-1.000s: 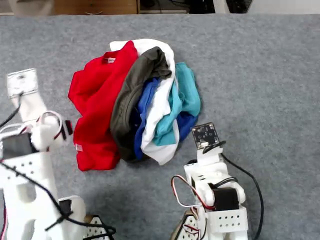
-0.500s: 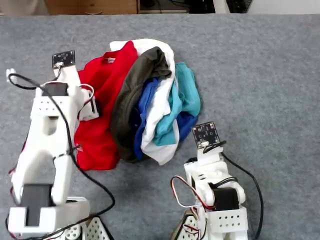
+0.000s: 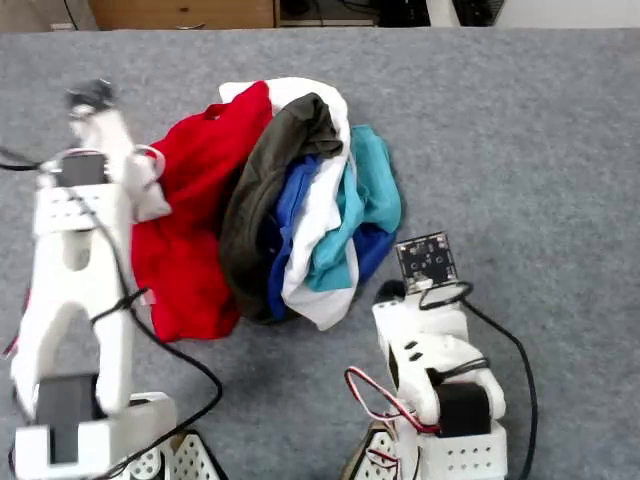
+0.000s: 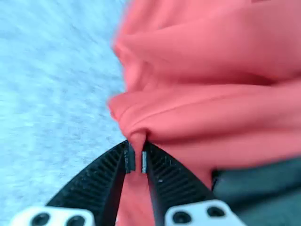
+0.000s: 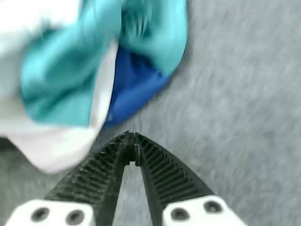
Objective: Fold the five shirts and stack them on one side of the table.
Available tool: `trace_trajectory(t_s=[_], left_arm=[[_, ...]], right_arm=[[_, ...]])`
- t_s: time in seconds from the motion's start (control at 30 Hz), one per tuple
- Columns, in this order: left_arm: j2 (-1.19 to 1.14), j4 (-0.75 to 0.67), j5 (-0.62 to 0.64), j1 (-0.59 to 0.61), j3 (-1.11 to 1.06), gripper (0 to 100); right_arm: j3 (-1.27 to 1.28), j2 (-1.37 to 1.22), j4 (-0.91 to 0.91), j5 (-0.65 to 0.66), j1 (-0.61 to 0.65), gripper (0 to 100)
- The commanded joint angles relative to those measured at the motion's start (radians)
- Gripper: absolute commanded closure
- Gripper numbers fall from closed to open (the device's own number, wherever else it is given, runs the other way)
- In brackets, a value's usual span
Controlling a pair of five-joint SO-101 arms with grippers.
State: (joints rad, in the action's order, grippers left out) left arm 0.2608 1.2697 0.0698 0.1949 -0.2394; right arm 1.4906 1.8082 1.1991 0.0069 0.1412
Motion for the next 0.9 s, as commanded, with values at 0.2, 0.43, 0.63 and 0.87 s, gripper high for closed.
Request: trace_trajectory(t_s=[0.2,0.43,0.63,0.87], left_arm=[[0.34,0.178,0.003,0.141,0.285,98],[0.49,0.226,0.009,0.127,0.502,98],[0.527,0.222,0.009,-0.1,0.66,98],[0.481,0.104,0.098,-0.514,0.713,98]], right_arm=[[-0.136,0.074,-0.043,-0.005,0.005,99.6],[-0.332,-0.107,-0.048,-0.005,-0.041,99.6],[-0.714,-0.512,-0.077,-0.009,-0.274,99.6],[-1.044,-0.858,0.054,-0.003,-0.522,99.6]])
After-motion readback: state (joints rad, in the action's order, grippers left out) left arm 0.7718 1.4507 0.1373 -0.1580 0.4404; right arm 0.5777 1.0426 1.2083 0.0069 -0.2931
